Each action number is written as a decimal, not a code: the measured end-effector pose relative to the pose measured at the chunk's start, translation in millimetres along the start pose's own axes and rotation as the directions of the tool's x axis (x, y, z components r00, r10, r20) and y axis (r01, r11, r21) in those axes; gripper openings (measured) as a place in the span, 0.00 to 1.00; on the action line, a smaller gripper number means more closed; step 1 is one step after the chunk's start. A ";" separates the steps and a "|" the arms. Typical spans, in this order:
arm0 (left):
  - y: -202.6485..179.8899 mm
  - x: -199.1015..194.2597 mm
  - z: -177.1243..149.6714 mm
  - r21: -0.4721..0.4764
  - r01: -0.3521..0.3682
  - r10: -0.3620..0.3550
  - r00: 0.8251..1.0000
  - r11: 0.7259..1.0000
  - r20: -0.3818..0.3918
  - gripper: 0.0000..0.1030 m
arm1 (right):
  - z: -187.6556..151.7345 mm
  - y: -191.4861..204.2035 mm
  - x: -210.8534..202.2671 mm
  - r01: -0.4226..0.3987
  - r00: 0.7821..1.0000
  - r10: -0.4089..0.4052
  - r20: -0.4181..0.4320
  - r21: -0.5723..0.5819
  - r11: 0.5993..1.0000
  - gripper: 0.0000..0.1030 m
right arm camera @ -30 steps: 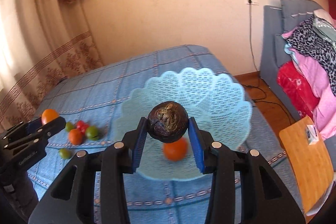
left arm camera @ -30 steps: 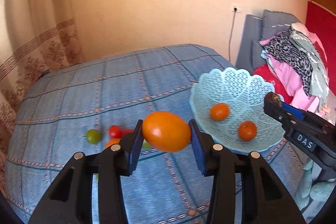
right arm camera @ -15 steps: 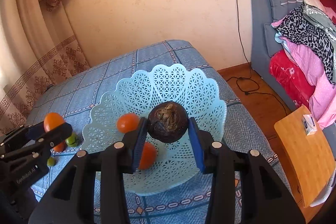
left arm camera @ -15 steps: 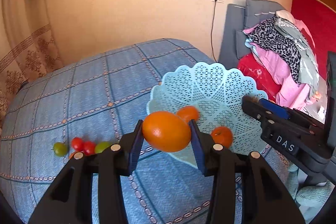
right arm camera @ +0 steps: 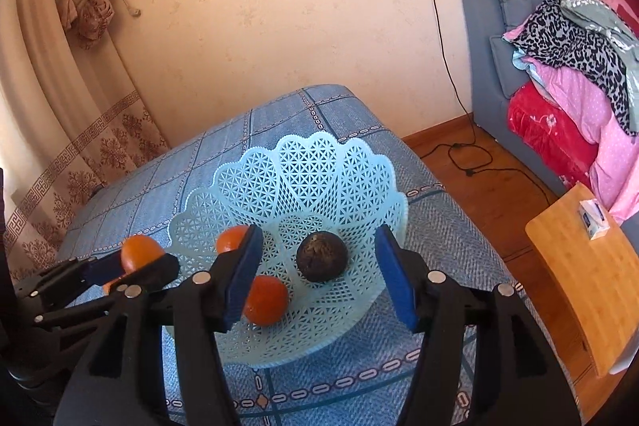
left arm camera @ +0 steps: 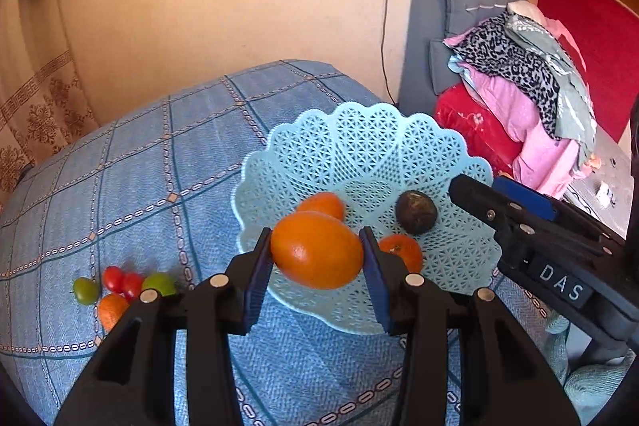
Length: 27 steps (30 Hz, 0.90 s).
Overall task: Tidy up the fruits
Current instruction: 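Carry both fruits over the basket while the right gripper releases the passion fruit, then open the left gripper to drop the oval orange into the basket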
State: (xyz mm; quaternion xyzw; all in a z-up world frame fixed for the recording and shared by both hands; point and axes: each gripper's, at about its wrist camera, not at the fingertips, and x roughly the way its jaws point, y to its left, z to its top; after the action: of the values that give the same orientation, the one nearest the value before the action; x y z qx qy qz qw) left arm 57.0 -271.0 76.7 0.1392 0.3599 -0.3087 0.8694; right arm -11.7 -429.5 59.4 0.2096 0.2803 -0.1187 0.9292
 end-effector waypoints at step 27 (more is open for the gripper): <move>50.4 -47.1 -6.3 -0.109 -0.096 0.105 0.991 0.989 0.087 0.79 | -7.7 16.8 -26.3 -0.038 0.999 0.038 0.028 0.000 0.999 0.58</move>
State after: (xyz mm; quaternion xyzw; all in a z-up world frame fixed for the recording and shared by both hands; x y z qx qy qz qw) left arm 59.8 -208.7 106.8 0.0972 0.3273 -0.2513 0.9057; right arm -31.1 -408.5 74.1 0.2136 0.2631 -0.1038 0.9351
